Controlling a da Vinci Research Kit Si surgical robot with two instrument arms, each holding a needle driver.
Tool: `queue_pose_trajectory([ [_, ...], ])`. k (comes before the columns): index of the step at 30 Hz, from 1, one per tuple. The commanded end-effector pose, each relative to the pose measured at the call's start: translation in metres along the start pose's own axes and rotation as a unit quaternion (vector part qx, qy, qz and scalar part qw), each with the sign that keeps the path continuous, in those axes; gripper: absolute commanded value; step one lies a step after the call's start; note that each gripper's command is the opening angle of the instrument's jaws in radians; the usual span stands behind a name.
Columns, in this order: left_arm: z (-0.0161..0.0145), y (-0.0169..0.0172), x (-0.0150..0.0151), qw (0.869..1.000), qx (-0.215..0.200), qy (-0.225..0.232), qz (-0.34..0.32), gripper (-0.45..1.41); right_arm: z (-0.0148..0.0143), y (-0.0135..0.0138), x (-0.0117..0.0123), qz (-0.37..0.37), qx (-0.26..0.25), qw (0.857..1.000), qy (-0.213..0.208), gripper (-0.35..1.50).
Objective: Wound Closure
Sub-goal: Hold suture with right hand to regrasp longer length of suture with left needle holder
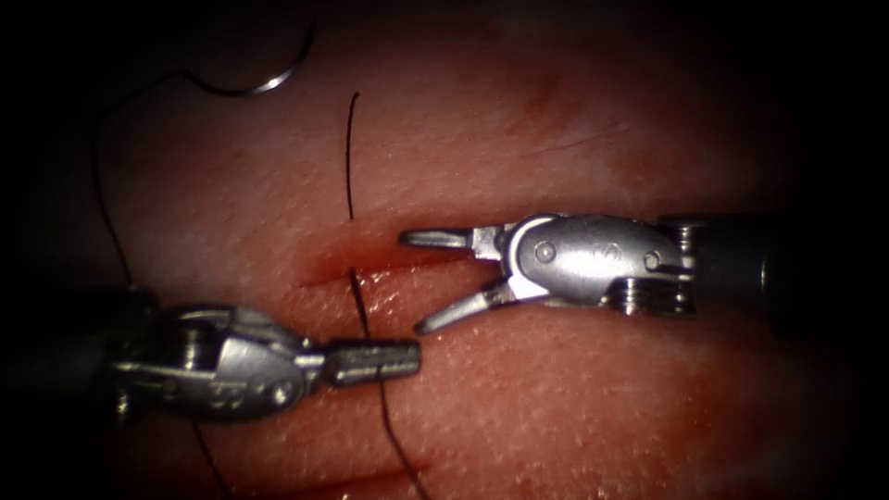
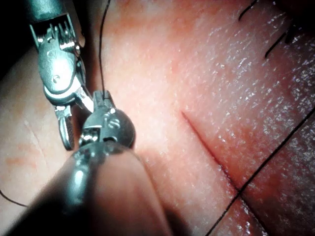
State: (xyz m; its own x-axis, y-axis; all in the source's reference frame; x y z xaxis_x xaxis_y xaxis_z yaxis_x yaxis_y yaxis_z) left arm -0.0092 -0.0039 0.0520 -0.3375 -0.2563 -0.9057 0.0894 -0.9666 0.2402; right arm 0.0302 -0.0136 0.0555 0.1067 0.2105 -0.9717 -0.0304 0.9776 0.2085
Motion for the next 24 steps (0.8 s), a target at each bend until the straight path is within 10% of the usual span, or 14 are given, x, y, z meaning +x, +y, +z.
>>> queue_pose_trajectory([
  [1, 0.0006, -0.0002, -0.0005, 1.000, -0.005, 0.003, 0.002, -0.45, 0.0021, 0.0000, -0.0003, -0.016, 0.004, 1.000, 0.008, 1.15],
  [24, 0.0000, 0.0000, -0.0008, 0.999, -0.037, 0.012, 0.008, -0.45, 0.0049, 0.0008, 0.0017, -0.118, -0.015, 0.990, 0.078, 1.20],
])
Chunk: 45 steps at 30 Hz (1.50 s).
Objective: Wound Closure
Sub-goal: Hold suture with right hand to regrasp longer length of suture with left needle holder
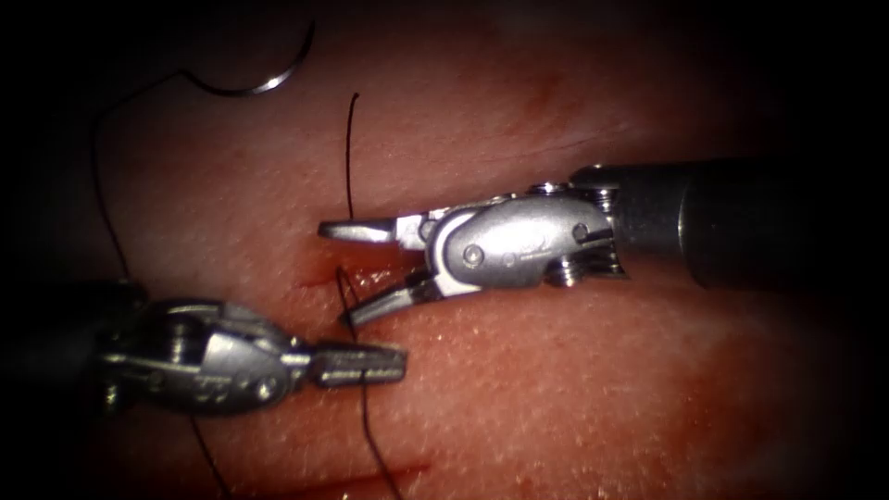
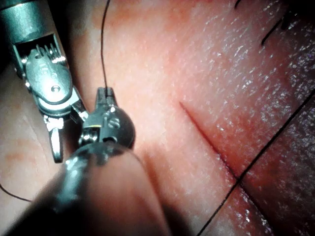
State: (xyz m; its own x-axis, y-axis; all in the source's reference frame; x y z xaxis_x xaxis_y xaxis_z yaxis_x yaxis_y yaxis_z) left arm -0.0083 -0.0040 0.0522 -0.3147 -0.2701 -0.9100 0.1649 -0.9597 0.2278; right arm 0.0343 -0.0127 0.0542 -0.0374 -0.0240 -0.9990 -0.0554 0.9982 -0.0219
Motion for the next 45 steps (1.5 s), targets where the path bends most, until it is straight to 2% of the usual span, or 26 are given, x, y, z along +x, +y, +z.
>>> queue_pose_trajectory([
  [1, 0.0006, -0.0002, -0.0004, 1.000, 0.000, 0.001, 0.001, -0.45, 0.0012, 0.0000, -0.0004, -0.006, 0.002, 1.000, 0.004, 1.20],
  [3, 0.0006, -0.0002, -0.0004, 1.000, -0.001, 0.000, 0.001, -0.45, 0.0015, -0.0002, -0.0005, -0.023, 0.003, 1.000, 0.006, 1.18],
  [5, 0.0006, -0.0002, -0.0004, 1.000, -0.003, 0.000, 0.001, -0.45, 0.0018, -0.0004, -0.0007, -0.030, 0.003, 1.000, 0.007, 1.08],
  [7, 0.0006, -0.0001, -0.0003, 1.000, -0.002, -0.001, 0.001, -0.45, 0.0020, -0.0006, -0.0010, -0.053, 0.005, 0.999, 0.008, 0.81],
  [10, 0.0004, 0.0000, -0.0002, 1.000, -0.004, -0.001, 0.002, -0.45, 0.0020, -0.0009, -0.0017, -0.075, 0.056, 0.996, -0.012, -0.35],
  [11, 0.0004, 0.0000, -0.0001, 1.000, -0.004, -0.001, 0.002, -0.45, 0.0019, -0.0011, -0.0019, -0.076, 0.081, 0.994, -0.022, -0.35],
  [13, 0.0003, 0.0000, 0.0000, 1.000, -0.004, -0.001, 0.002, -0.45, 0.0017, -0.0012, -0.0022, -0.075, 0.096, 0.992, -0.045, -0.35],
  [14, 0.0004, 0.0000, 0.0001, 1.000, -0.004, -0.001, 0.001, -0.11, 0.0012, -0.0013, -0.0024, -0.065, 0.092, 0.992, -0.055, -0.35],
  [15, 0.0004, -0.0001, 0.0001, 1.000, -0.003, -0.001, 0.001, 0.31, 0.0008, -0.0011, -0.0026, -0.058, 0.085, 0.992, -0.066, -0.35],
  [16, 0.0005, -0.0002, 0.0002, 1.000, 0.003, 0.001, 0.001, 0.52, 0.0005, -0.0010, -0.0028, -0.049, 0.081, 0.993, -0.073, -0.35],
  [18, 0.0007, -0.0003, 0.0003, 1.000, 0.015, 0.004, 0.000, 0.69, -0.0004, -0.0004, -0.0034, -0.025, 0.073, 0.993, -0.086, -0.35],
  [20, 0.0013, -0.0005, 0.0006, 0.999, 0.051, 0.008, 0.015, 0.91, -0.0015, 0.0004, -0.0043, 0.001, 0.053, 0.994, -0.100, -0.35],
  [22, 0.0019, -0.0006, 0.0007, 0.997, 0.073, -0.003, 0.037, 1.03, -0.0023, 0.0013, -0.0057, 0.031, 0.034, 0.992, -0.114, -0.35],
  [23, 0.0025, -0.0005, 0.0009, 0.995, 0.089, -0.015, 0.047, 1.01, -0.0025, 0.0017, -0.0066, 0.054, 0.023, 0.991, -0.120, -0.35],
  [26, 0.0035, -0.0004, 0.0011, 0.992, 0.102, -0.043, 0.064, 1.05, -0.0025, 0.0025, -0.0079, 0.077, 0.014, 0.989, -0.128, -0.35],
  [34, 0.0056, 0.0004, 0.0021, 0.985, 0.120, -0.075, 0.102, 0.99, -0.0019, 0.0042, -0.0103, 0.106, 0.001, 0.984, -0.145, -0.35],
  [37, 0.0054, 0.0007, 0.0026, 0.984, 0.123, -0.077, 0.105, 1.03, -0.0020, 0.0045, -0.0111, 0.113, -0.003, 0.982, -0.148, -0.35],
  [41, 0.0043, 0.0011, 0.0040, 0.980, 0.147, -0.077, 0.107, 0.99, -0.0022, 0.0043, -0.0124, 0.125, -0.006, 0.980, -0.152, -0.35],
  [45, 0.0039, 0.0017, 0.0069, 0.977, 0.155, -0.087, 0.122, 0.96, -0.0022, 0.0035, -0.0141, 0.136, -0.007, 0.978, -0.158, -0.35],
])
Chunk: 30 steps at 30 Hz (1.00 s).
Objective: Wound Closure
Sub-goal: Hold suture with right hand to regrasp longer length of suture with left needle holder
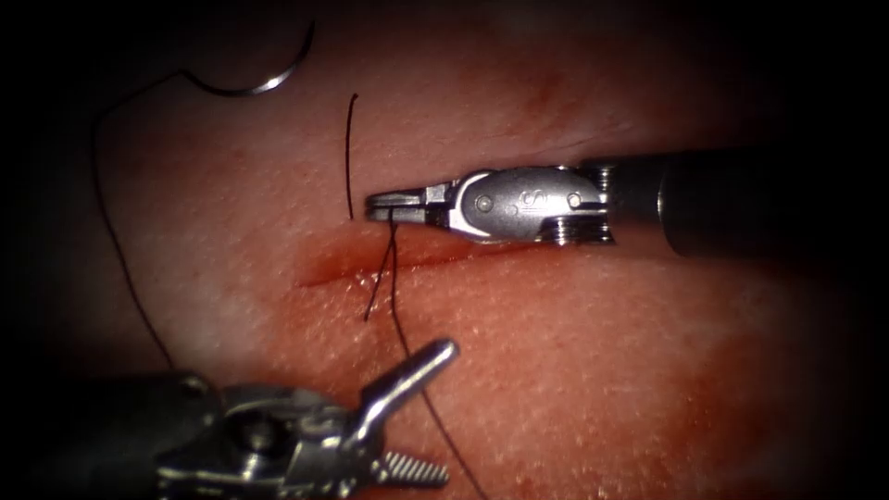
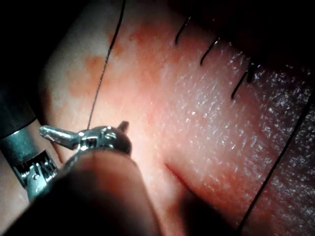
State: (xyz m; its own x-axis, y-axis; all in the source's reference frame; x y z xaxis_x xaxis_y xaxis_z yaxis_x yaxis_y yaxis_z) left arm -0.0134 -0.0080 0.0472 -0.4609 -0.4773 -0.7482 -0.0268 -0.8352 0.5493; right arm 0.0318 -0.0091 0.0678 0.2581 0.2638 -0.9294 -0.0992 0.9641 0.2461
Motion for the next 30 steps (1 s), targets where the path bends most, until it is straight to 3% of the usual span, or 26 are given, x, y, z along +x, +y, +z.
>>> queue_pose_trajectory([
  [1, 0.0006, 0.0001, 0.0001, 1.000, 0.000, 0.001, 0.000, 0.93, 0.0008, 0.0002, -0.0003, 0.002, -0.001, 1.000, 0.001, -0.35],
  [8, 0.0015, 0.0009, 0.0019, 1.000, 0.004, 0.006, 0.008, 0.63, 0.0008, 0.0002, -0.0002, 0.002, 0.001, 1.000, 0.000, -0.35],
  [14, 0.0026, 0.0017, 0.0023, 1.000, 0.007, 0.006, 0.018, 0.57, 0.0007, 0.0002, -0.0001, 0.003, 0.001, 1.000, 0.000, -0.35],
  [18, 0.0024, 0.0016, 0.0024, 1.000, 0.007, 0.006, 0.020, 0.12, 0.0007, 0.0002, -0.0001, 0.005, 0.001, 1.000, 0.000, -0.35],
  [20, 0.0021, 0.0014, 0.0024, 1.000, 0.006, 0.007, 0.020, -0.45, 0.0007, 0.0001, -0.0001, 0.005, 0.001, 1.000, 0.000, -0.35],
  [24, 0.0007, 0.0008, 0.0017, 1.000, 0.007, 0.005, 0.017, -0.45, 0.0007, -0.0001, 0.0000, 0.005, 0.002, 1.000, 0.000, -0.35],
  [30, -0.0032, -0.0002, -0.0008, 0.998, 0.036, -0.046, 0.008, -0.45, -0.0002, -0.0013, 0.0008, 0.009, 0.007, 1.000, 0.001, -0.35],
])
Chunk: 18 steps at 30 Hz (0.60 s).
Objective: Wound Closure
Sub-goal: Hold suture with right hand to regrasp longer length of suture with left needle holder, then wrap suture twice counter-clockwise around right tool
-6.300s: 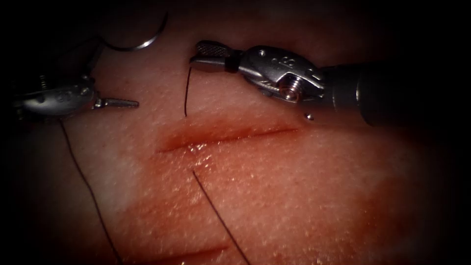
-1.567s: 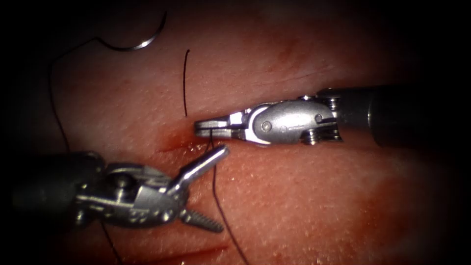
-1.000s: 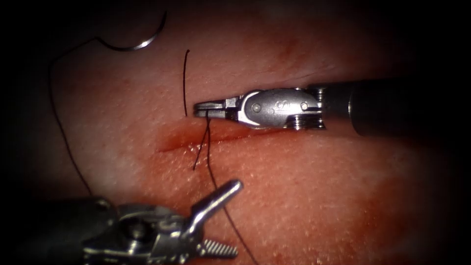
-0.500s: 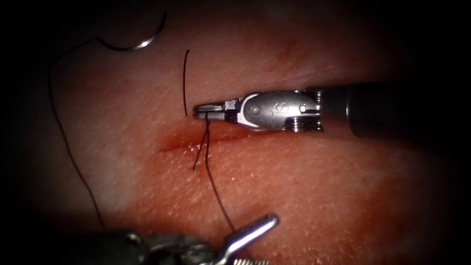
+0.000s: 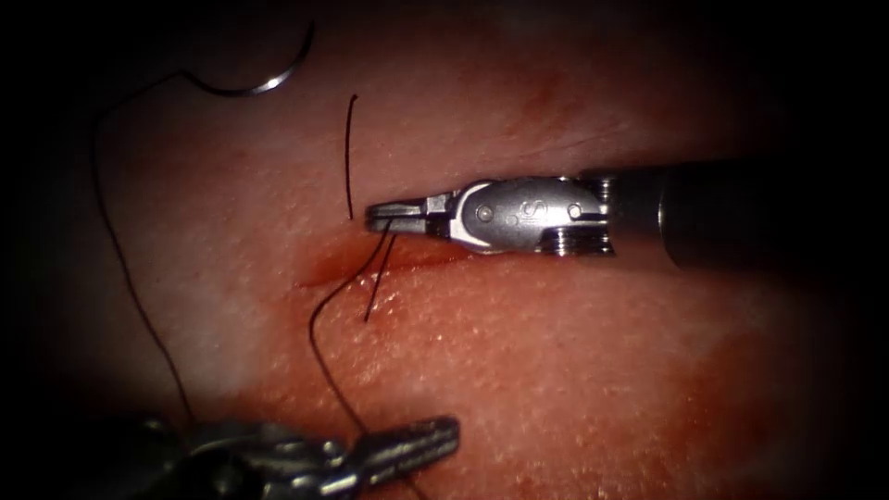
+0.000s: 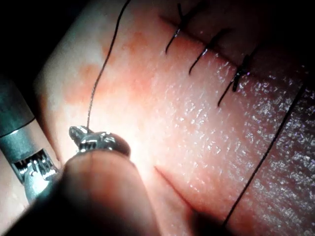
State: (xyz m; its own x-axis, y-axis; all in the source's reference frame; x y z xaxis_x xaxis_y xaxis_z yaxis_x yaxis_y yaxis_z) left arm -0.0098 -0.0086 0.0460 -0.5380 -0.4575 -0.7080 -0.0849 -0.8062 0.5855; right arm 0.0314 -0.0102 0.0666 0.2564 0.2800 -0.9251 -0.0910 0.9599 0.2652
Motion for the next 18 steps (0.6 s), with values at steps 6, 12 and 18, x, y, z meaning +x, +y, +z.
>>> queue_pose_trajectory([
  [6, -0.0056, -0.0002, -0.0054, 0.998, 0.004, -0.068, 0.000, -0.45, -0.0019, -0.0026, 0.0030, 0.010, 0.010, 1.000, 0.009, -0.35],
  [12, -0.0083, -0.0002, -0.0096, 0.995, 0.000, -0.100, 0.005, -0.45, -0.0030, -0.0049, 0.0057, 0.036, 0.001, 0.999, 0.032, 0.17],
  [18, -0.0099, 0.0000, -0.0124, 0.992, -0.003, -0.125, 0.006, -0.45, -0.0041, -0.0053, 0.0078, 0.060, -0.012, 0.996, 0.061, 1.36],
])
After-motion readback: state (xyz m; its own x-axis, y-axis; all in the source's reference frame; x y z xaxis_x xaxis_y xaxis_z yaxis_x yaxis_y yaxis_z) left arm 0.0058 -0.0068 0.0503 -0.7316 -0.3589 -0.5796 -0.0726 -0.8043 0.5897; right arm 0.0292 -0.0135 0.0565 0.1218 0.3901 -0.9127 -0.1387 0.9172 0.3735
